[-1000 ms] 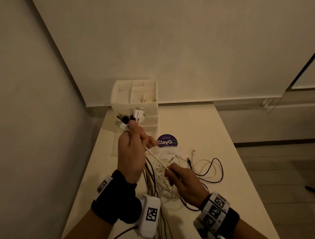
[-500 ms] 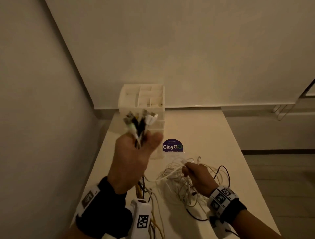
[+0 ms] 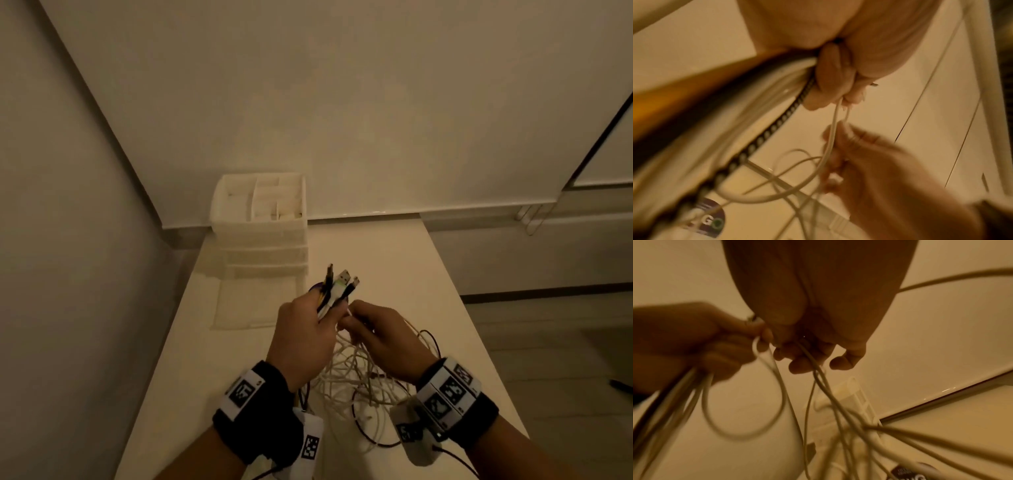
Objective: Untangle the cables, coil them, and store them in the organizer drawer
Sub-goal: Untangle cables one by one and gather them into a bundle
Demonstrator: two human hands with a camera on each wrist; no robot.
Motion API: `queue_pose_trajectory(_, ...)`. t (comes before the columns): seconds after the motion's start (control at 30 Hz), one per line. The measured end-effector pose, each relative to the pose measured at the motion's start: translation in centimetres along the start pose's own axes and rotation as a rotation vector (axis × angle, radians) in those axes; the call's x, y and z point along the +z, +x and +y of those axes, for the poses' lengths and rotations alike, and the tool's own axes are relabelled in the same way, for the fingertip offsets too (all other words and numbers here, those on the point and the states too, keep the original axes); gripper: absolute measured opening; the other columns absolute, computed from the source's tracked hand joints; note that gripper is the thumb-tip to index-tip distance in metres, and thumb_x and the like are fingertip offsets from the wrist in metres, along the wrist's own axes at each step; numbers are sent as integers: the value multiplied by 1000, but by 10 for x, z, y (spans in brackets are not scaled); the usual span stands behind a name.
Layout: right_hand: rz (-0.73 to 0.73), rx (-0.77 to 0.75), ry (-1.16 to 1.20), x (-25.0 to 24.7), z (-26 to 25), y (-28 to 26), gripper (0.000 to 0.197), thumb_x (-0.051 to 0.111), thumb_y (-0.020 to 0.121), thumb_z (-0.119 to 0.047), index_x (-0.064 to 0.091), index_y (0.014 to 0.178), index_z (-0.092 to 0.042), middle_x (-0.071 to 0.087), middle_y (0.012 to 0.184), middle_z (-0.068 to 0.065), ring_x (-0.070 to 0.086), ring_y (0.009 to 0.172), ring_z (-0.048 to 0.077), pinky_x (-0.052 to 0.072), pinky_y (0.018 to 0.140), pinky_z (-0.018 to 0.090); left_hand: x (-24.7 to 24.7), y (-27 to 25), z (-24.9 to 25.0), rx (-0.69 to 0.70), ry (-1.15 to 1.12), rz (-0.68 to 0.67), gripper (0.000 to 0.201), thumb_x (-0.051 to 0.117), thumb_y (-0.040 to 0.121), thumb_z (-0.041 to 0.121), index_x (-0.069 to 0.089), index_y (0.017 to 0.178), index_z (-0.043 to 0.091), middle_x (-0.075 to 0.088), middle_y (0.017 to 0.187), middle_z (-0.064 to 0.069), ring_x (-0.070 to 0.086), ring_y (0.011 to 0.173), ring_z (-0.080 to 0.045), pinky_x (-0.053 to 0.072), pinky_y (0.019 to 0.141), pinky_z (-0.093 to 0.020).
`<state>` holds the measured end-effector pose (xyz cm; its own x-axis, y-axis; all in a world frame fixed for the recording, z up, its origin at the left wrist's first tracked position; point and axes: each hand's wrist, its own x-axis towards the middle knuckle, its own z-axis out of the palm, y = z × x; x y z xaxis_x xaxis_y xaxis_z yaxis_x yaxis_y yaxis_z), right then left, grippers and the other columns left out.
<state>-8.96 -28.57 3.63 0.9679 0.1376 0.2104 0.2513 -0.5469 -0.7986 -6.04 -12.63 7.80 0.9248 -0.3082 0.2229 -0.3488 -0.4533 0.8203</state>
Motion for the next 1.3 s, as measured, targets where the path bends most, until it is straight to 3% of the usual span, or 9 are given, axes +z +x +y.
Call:
queue_pose_trajectory(0.17, -35, 7, -87, 25, 49, -14, 17, 48, 97, -24, 61, 89, -17, 60, 83, -6, 55, 76, 5, 43, 69, 17, -28, 4, 23, 88, -272, 208, 13, 58, 94, 29, 69, 88, 27, 51, 49, 15, 42, 45, -4, 35, 47, -25)
queue_pose_trajectory(0.3, 84, 7, -156, 34, 79, -27, 17, 52, 96, -28, 67, 94, -21, 64, 90, -13, 56, 85, -1, 44, 77, 14, -61, 8, 24, 54, -497, 310, 23, 57, 89, 42, 59, 70, 30, 35, 45, 8, 24, 41, -19, 26, 45, -36)
queue_pose_trajectory(0.47, 105, 135, -247, 46, 94, -34, 12, 55, 94, -34, 67, 96, -34, 64, 94, -24, 59, 94, 4, 48, 84, 31, -83, 6, 21, 68, -649, 508, 24, 55, 97, 16, 48, 76, 6, 32, 48, 5, 24, 34, -10, 26, 40, -18)
queue_pose_trajectory(0.6, 92, 249, -169, 45, 84, -30, 15, 60, 93, -28, 75, 92, -25, 71, 91, -14, 63, 92, 7, 47, 84, 25, -89, 10, 6, -2, -422, 549, 16, 66, 89, 35, 61, 91, 19, 48, 61, -4, 47, 54, -40, 44, 52, -39)
queue_pose_trajectory(0.67, 67, 274, -84, 36, 75, -25, 15, 61, 93, -22, 75, 92, -25, 72, 90, -14, 63, 89, -1, 47, 83, 19, -86, 8, 7, -20, -286, 560, 18, 71, 85, 31, 61, 100, 31, 64, 80, 8, 65, 78, -17, 53, 73, -32)
queue_pose_trajectory(0.73, 121, 300, 20, 26, 65, -17, 17, 62, 91, -15, 77, 88, -23, 73, 86, -12, 64, 85, -4, 46, 77, 10, -78, 2, 13, 19, -172, 596, 29, 74, 81, 25, 58, 103, 34, 64, 88, 16, 62, 80, 6, 44, 72, -9)
queue_pose_trajectory(0.83, 226, 364, 260, 16, 49, -7, 24, 56, 95, -9, 75, 83, -17, 73, 77, -2, 64, 74, 6, 47, 72, 17, -52, -12, 22, 4, -189, 490, 31, 78, 78, 21, 58, 100, 29, 64, 78, 22, 61, 66, 13, 42, 58, -1)
queue_pose_trajectory(1.03, 160, 286, 429, 5, 7, -3, 26, 52, 98, -11, 70, 79, -16, 59, 64, 5, 44, 51, 7, 36, 54, 20, -17, -13, 16, 56, -118, -62, 21, 73, 85, 23, 70, 105, 26, 73, 89, 16, 66, 80, 5, 49, 66, -12)
queue_pose_trajectory(1.3, 32, 128, 291, -12, -16, -4, 23, 57, 94, -7, 74, 90, -21, 70, 74, -3, 63, 70, 9, 51, 69, 26, 6, 6, -6, 51, 108, -64, 16, 63, 92, 31, 66, 104, 21, 70, 87, 5, 64, 81, -18, 50, 65, -24)
